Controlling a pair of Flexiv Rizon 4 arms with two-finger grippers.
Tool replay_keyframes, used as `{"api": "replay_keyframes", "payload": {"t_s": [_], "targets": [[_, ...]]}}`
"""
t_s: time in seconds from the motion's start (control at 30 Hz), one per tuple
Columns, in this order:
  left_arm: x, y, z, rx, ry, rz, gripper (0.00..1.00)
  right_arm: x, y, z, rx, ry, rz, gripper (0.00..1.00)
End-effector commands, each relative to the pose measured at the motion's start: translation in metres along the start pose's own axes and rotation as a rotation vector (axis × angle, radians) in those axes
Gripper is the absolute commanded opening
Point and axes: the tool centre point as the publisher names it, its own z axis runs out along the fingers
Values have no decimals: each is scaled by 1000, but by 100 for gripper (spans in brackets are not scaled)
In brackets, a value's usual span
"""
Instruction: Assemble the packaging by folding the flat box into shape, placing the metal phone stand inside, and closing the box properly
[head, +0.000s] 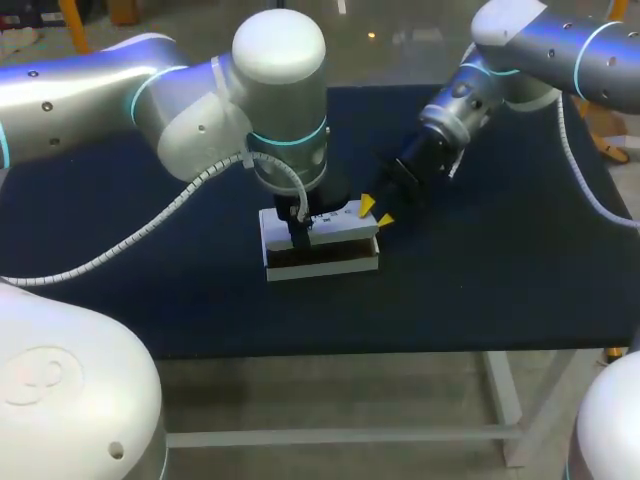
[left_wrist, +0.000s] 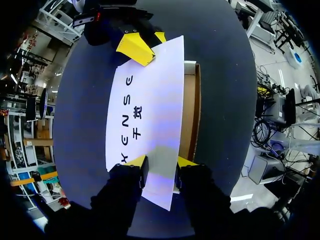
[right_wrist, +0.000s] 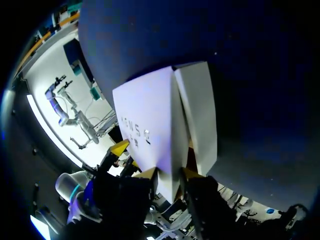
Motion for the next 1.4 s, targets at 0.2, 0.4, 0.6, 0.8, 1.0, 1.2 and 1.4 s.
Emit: {"api": "replay_keyframes", "payload": {"t_s": [0.2, 0.4, 0.6, 0.8, 1.0, 1.2, 1.4], "targets": [[4, 0, 5, -14, -10, 9, 35, -2, -2, 3, 0, -10, 3, 34], [8, 1, 10, -27, -10, 22, 35, -6, -8, 3, -9, -15, 1, 34], [10, 2, 13, -38, -9, 25, 35, -10, -12, 2, -17, -21, 7, 35], [15, 1, 15, -51, -9, 37, 37, -14, -15, 2, -24, -22, 9, 35], [19, 0, 21, -62, -1, 43, 36, -16, -16, 1, -27, -20, 8, 34], [22, 0, 22, -65, 5, 48, 37, -18, -21, 0, -38, -19, 3, 34], [25, 2, 23, -68, 8, 49, 40, -17, -30, -1, -64, -13, -29, 33]]}}
